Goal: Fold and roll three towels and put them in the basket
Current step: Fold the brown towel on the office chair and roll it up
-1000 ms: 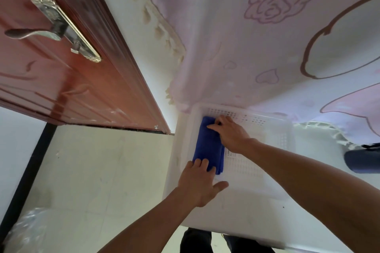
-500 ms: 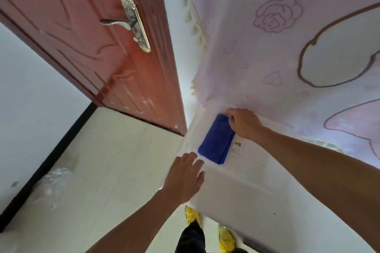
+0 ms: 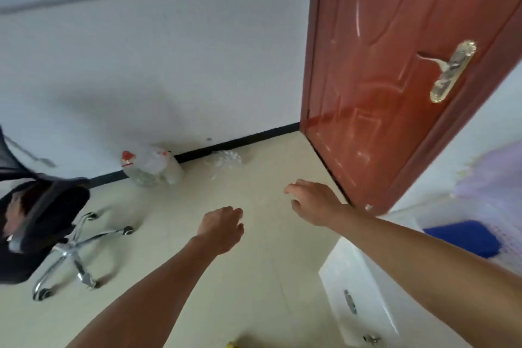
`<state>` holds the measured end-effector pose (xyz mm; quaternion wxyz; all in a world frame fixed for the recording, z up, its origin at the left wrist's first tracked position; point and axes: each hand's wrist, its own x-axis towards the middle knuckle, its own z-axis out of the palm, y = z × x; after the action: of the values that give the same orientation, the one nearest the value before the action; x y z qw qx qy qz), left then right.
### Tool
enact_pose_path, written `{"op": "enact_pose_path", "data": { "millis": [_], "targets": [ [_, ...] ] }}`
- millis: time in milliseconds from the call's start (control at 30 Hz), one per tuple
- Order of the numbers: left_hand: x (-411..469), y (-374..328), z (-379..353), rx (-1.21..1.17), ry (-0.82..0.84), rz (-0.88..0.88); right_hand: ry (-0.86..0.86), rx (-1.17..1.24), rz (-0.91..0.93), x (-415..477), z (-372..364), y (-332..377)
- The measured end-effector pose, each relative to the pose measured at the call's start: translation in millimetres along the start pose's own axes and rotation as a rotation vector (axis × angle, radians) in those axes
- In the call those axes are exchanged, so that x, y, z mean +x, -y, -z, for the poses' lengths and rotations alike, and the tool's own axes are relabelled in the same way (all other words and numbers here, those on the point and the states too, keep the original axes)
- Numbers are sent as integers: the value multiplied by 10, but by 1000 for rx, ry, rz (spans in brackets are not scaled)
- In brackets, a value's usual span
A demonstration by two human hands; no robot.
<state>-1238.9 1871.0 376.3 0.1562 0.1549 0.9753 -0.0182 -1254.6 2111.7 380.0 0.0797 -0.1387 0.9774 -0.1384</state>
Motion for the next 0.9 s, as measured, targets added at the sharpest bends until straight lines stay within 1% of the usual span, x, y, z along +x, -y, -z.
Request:
{"op": "enact_pose_path", "data": {
  "millis": [100, 200, 367, 400, 433, 467, 667, 800, 900],
  "targets": [
    [-479, 829, -21, -47, -51, 158, 40, -46, 185, 403, -136, 962],
    [-1038, 1702, -122, -80, -75, 299, 59, -70, 321, 819, -343, 1972],
    [-2061, 3124, -378, -79, -35, 479, 106, -107, 475, 1339, -819, 3686],
    [-2217, 3317, -414, -88, -24, 513, 118, -116, 499, 1390, -909, 3927],
    [-2488, 3662, -459, -101, -23, 567, 142, -127, 536, 1492, -1026, 4367],
    [-2569, 3750, -477, -111, -23, 585, 154, -137, 544, 1508, -1068, 4473],
    [-3187, 4867, -673, -186, -28, 772, 205, -193, 709, 1977, -1397, 5796],
    [-3256, 5401, -813, -236, -22, 832, 244, -230, 771, 2402, -1639, 6407],
    [-3184, 5947, -824, -247, -22, 861, 253, -250, 817, 2877, -1851, 6913]
  ]
}}
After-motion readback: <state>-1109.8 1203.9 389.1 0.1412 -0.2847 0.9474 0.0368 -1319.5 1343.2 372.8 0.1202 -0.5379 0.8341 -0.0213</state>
